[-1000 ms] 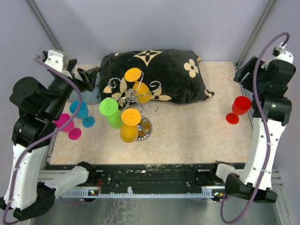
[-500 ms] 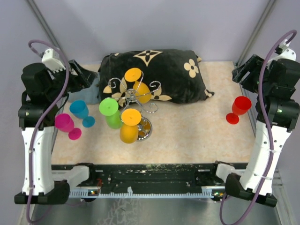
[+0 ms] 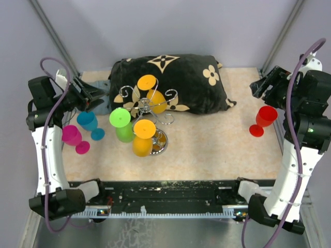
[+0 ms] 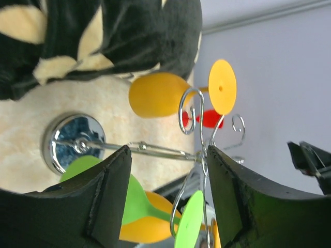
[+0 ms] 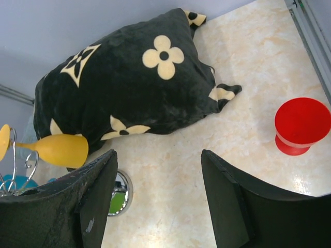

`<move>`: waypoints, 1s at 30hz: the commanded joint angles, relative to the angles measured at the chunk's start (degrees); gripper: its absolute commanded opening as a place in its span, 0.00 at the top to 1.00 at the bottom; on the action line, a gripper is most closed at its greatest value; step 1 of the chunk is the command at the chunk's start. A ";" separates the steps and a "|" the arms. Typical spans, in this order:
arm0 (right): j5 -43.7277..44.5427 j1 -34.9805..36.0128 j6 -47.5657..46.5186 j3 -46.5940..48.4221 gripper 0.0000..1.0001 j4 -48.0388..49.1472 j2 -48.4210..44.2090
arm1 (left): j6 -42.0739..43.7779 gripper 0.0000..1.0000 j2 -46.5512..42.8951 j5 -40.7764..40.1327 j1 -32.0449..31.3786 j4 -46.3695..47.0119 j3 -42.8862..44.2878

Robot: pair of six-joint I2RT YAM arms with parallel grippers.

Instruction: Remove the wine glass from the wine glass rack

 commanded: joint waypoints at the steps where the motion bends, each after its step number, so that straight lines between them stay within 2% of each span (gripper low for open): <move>1: -0.93 0.49 -0.58 1.20 0.34 0.50 -0.85 | -1.81 0.35 -1.99 14.55 2.28 0.91 -3.71; 6: -1.53 0.61 -0.53 0.44 0.34 0.86 -0.59 | -1.14 0.37 -3.88 22.64 3.14 -0.25 -7.31; 10: -1.74 0.76 -0.56 -0.06 0.34 1.15 -0.34 | 0.68 0.40 -5.63 25.53 3.14 -1.99 -8.81; 19: -1.57 1.11 -0.76 -0.95 0.33 1.20 -0.53 | 6.30 0.45 -8.03 25.21 3.23 -10.22 -9.37; 30: -1.88 1.65 -0.81 -1.66 0.34 1.71 -0.61 | 9.05 0.50 -8.72 24.12 3.23 -13.47 -9.19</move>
